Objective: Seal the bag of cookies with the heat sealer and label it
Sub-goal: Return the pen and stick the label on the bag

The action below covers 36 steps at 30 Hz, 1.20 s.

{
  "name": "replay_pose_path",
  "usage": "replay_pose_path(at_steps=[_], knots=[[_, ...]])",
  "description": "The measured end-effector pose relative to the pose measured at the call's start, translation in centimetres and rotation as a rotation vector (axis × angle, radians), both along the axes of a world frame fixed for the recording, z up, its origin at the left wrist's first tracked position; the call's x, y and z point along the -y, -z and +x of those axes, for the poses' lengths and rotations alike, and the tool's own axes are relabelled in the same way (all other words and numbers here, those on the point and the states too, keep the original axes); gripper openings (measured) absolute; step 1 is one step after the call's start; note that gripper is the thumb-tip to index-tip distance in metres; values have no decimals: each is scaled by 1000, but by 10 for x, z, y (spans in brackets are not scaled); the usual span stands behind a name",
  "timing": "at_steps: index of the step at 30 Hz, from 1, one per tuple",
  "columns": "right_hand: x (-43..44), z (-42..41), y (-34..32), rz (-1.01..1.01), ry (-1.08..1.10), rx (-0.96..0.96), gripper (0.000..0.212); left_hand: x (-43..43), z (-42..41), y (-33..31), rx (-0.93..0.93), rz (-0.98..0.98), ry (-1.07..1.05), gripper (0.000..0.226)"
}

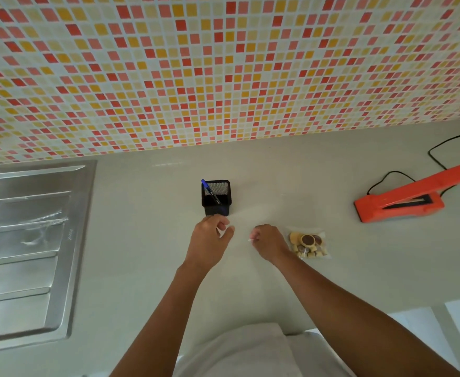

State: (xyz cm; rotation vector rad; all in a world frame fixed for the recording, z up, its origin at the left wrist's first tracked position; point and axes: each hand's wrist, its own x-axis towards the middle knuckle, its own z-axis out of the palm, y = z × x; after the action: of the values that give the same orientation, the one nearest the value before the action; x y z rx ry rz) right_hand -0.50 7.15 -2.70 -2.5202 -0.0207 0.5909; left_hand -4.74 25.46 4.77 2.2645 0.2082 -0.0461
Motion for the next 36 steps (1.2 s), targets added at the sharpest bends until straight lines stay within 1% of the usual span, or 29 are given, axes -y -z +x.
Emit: replay_pose_path(at_steps=[2,5,6,8,11,14,17,20,24,28,32,36], knots=[[3,-2,-9,105,78,-34,7,10,-3,6,-124,-33,15,15],[12,-5,-23,307,244,-95,7,27,-5,11,-233,-91,22,19],[17,-5,-30,392,306,-135,5,33,-4,11,-259,-127,16,20],[29,-7,-45,575,439,-218,9,46,1,9,-293,-187,23,20],[50,-8,-67,732,536,-252,12,69,13,5,-318,-248,47,15],[75,-10,-80,808,566,-262,14,94,22,0,-324,-326,30,10],[98,-11,-89,872,566,-279,14,116,28,-7,-323,-398,10,11],[117,-10,-100,924,559,-285,13,133,29,-24,-343,-560,-22,13],[135,-9,-119,989,550,-242,6,145,30,-48,-262,-693,-31,11],[146,-9,-145,1077,527,-203,9,153,31,-79,-252,-782,47,13],[156,-10,-174,1125,476,-113,4,162,29,-112,-231,-833,151,12],[165,-11,-204,1127,425,-16,3,168,29,-141,-158,-831,149,13]])
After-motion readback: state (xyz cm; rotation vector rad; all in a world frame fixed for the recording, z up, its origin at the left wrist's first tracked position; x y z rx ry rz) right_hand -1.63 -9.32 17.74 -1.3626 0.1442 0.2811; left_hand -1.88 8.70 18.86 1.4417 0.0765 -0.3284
